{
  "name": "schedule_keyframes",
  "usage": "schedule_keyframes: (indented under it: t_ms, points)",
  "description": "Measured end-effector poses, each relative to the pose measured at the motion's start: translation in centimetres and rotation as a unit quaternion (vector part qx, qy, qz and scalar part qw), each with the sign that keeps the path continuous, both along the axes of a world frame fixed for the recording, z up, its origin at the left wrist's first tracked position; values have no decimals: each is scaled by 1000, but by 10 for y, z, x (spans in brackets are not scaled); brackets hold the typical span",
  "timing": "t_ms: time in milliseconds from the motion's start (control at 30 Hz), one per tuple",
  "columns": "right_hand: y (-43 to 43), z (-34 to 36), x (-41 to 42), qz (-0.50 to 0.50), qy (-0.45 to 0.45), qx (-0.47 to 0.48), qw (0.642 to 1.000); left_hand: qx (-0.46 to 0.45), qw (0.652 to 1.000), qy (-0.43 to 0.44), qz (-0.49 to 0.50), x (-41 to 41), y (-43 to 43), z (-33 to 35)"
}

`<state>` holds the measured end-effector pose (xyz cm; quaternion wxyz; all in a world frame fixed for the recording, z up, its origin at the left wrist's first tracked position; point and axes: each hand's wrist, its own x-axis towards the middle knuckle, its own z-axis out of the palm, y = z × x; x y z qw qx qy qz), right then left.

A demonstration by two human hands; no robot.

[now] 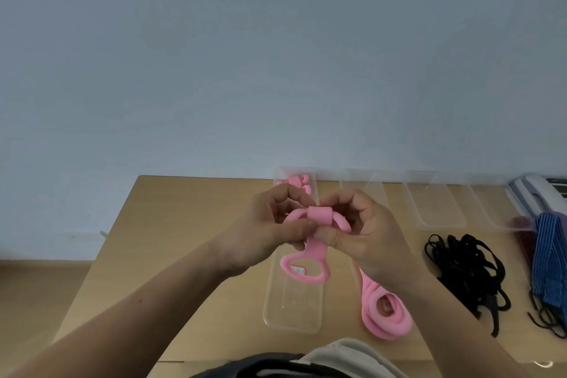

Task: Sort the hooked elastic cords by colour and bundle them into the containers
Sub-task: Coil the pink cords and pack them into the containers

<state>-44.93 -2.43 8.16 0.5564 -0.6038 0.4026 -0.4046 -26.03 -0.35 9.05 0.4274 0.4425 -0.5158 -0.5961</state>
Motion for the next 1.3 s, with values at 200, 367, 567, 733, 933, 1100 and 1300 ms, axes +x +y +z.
schedule_keyframes:
  t_ms: [200,367,567,733,933,1100,1300]
  points:
    - [8,5,1,37,-17,25,999,-59,998,-27,26,3,7,0]
    - [9,7,8,11,6,18,1000,-58,997,-42,20,6,10,-4]
    - [14,4,9,10,16,7,1000,4,998,-57,-7,11,13,-6]
    - [16,-1,9,18,-6,9,1000,36,998,-39,-29,13,13,-3]
    - [15,-6,10,29,-25,17,999,47,999,-17,-12,13,11,-1]
    - [11,-5,3,64,-24,24,997,7,1000,-25,2,11,10,-1]
    - [6,4,6,31,19,59,998,-45,998,-47,17,7,11,-3]
